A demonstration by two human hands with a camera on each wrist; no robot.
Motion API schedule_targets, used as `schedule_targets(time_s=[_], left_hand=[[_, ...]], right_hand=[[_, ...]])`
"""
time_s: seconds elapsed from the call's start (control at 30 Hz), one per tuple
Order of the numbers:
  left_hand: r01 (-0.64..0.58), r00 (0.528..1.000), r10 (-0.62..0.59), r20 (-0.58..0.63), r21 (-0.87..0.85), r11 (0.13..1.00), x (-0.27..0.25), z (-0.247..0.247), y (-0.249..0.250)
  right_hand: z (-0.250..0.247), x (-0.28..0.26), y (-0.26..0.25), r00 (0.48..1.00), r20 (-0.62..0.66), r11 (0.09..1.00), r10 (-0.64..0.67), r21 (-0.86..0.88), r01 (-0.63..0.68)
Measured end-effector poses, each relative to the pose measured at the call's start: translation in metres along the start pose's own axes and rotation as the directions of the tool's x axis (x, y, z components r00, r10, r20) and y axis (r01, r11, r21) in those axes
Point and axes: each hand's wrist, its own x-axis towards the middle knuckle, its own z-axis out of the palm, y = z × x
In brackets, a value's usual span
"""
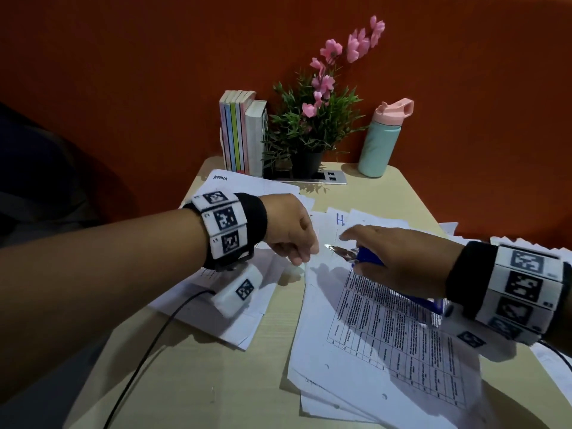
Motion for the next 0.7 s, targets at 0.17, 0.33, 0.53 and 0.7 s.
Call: schedule_targets(time_s=[0.17, 0.33, 0.53, 0.7], left_hand=[[-0.131, 0.983, 0.183, 0.011, 0.739, 0.661, -0.002, 0.028, 0.011], [-0.212, 0.971, 0.19, 0.143, 0.88, 0.425, 0.002, 0.047, 0.02], [-0.182, 0.979, 0.129, 0.157, 0.961, 0.209, -0.002, 0.063, 0.026], [-0.211, 0.975, 0.086, 0.203, 0.973, 0.098, 0.0, 0.068, 0.035]], right_hand=[[0.014, 0.002, 0.02, 0.994, 0.096, 0.999, 0.046, -0.004, -0.046], [0.025, 0.004, 0.022, 0.994, 0.092, 0.999, 0.053, -0.009, -0.052], [0.034, 0.004, 0.02, 0.996, 0.067, 0.999, 0.052, -0.006, -0.052], [0.035, 0.003, 0.018, 0.996, 0.066, 0.998, 0.059, -0.042, -0.056]])
